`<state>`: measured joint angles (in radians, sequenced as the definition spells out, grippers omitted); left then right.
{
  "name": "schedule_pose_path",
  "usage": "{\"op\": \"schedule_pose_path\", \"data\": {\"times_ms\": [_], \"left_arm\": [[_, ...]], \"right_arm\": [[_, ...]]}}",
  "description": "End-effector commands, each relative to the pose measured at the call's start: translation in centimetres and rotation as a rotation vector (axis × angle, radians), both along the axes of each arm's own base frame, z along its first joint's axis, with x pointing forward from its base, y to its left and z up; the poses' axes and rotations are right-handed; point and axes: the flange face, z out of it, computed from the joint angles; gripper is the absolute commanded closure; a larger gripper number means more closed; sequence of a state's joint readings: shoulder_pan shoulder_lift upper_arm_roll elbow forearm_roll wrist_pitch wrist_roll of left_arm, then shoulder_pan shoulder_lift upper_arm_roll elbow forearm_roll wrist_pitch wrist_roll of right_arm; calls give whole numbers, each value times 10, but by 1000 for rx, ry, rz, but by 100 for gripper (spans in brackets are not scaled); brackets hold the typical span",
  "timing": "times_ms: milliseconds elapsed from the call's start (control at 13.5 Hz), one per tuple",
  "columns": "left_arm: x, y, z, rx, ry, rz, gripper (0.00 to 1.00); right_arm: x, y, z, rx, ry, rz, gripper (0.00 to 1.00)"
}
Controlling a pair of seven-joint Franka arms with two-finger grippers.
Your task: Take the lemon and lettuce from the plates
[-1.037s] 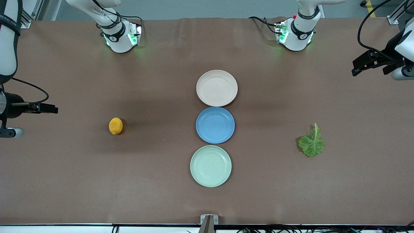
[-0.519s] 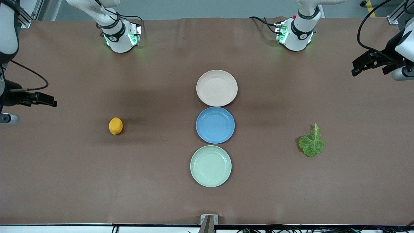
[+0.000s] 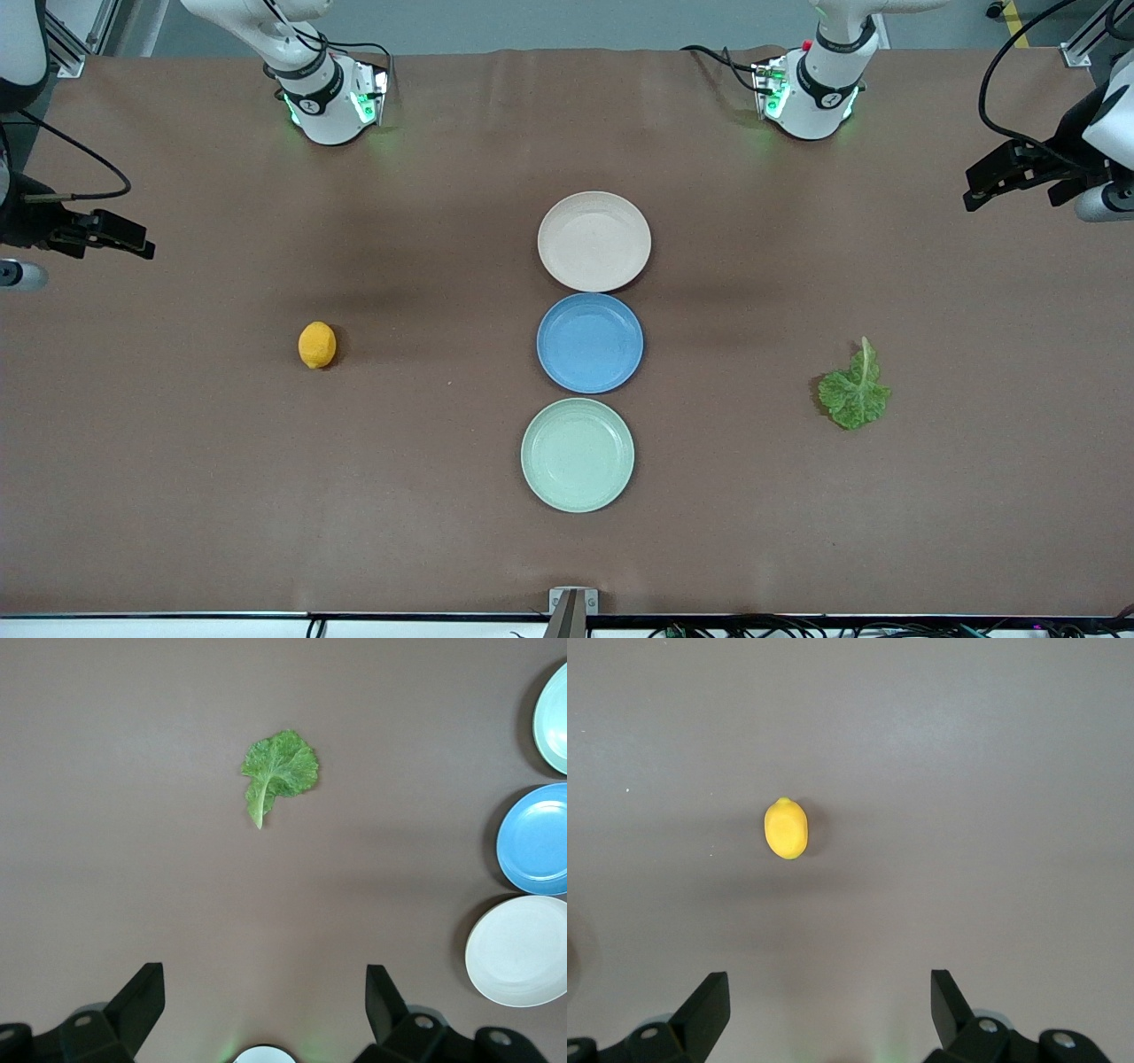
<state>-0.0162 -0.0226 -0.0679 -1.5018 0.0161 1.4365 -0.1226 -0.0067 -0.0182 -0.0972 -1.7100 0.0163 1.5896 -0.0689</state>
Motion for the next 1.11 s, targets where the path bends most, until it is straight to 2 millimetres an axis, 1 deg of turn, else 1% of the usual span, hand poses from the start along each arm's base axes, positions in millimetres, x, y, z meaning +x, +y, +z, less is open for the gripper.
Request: {"op": "schedule_pose_path", "data": {"times_ms": [0,222,593,1037], "left_arm": [[1,-1,0,-3,-14,15,0],[3,-2,0,-4,-21,11,0],[4,-3,1,-5,-30,7,0],[3,1,6,-5,-39,1,0]], "right_arm": [[-21,2,13,-5,-34,7,0],[-25,3,22,-10,-52,10,0],[-22,4,22,-12,-67,12,0],[-21,3,24,-14,-87,11,0]]}}
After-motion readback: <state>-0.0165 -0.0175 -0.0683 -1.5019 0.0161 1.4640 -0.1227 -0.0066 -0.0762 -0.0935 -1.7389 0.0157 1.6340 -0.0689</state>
